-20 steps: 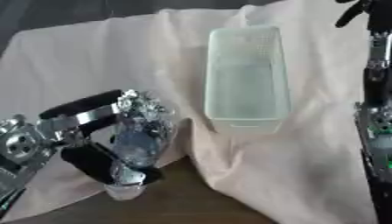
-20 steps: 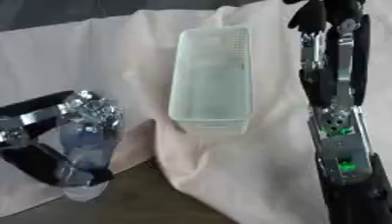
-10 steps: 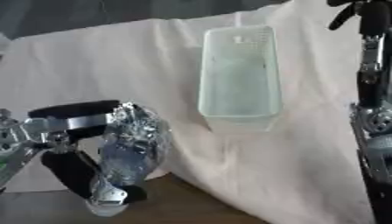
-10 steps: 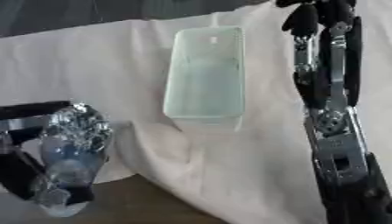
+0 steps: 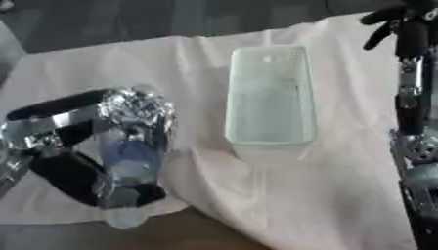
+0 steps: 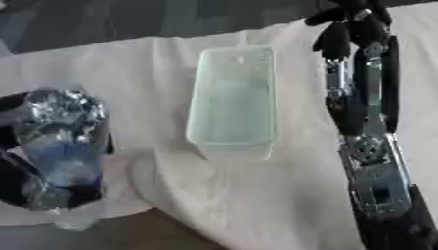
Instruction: Pick up objects on the table and place them in the box.
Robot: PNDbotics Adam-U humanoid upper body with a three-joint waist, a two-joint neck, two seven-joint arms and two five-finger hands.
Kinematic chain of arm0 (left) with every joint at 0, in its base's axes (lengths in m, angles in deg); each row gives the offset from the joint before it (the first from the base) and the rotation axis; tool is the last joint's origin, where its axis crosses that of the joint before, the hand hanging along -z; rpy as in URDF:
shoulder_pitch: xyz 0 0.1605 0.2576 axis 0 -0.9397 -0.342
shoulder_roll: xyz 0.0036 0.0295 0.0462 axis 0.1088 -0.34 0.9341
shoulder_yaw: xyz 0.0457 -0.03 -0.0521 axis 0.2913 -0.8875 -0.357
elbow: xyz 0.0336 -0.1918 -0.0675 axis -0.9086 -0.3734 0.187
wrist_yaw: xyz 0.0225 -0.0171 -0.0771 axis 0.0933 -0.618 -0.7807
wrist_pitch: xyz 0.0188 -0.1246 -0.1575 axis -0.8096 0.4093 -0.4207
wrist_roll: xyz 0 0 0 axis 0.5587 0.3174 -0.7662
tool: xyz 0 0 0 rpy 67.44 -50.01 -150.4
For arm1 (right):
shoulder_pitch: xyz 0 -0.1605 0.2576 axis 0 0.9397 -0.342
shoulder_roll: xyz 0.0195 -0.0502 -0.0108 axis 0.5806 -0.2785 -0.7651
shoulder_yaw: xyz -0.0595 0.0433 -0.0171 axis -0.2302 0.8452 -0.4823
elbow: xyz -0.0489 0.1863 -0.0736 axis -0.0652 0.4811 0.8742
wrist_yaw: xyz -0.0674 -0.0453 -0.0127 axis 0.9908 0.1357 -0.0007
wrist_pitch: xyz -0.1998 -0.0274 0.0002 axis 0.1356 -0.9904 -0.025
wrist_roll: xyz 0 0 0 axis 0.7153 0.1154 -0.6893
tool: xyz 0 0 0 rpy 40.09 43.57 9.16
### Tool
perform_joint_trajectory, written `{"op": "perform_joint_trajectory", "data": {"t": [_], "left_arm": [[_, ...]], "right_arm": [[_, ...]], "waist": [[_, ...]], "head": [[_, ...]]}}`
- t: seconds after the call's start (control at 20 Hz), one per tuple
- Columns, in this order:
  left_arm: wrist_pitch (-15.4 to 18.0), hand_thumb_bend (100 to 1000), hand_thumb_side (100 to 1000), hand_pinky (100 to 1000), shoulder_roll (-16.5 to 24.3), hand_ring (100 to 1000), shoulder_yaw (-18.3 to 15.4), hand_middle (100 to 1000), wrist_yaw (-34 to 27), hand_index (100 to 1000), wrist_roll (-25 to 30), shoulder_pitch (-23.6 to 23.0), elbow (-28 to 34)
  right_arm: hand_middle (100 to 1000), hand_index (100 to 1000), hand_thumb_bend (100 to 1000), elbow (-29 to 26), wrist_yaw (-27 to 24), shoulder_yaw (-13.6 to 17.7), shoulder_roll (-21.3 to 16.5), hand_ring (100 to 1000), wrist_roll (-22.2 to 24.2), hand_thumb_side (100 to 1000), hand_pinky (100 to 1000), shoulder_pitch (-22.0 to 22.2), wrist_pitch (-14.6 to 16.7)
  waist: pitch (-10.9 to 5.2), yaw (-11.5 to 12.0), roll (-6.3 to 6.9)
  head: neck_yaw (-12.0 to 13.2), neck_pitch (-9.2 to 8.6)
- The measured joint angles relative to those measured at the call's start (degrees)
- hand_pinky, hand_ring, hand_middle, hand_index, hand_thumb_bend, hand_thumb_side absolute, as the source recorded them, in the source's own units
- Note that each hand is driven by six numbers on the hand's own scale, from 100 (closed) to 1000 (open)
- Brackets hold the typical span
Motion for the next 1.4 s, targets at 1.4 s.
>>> {"op": "perform_joint_trajectory", "data": {"t": [1.4], "left_arm": [[-3.0, 100, 190, 100, -13.3, 100, -1.3, 100, -3.7, 238, -6.2, 12.3, -4.0]], "right_arm": [[804, 841, 148, 0.4, -0.6, -0.4, 0.4, 585, 0.6, 968, 368, -0.6, 0.3]], "waist": [[-0.71, -3.1, 0.75]], "head": [[0.0, -1.73]]}}
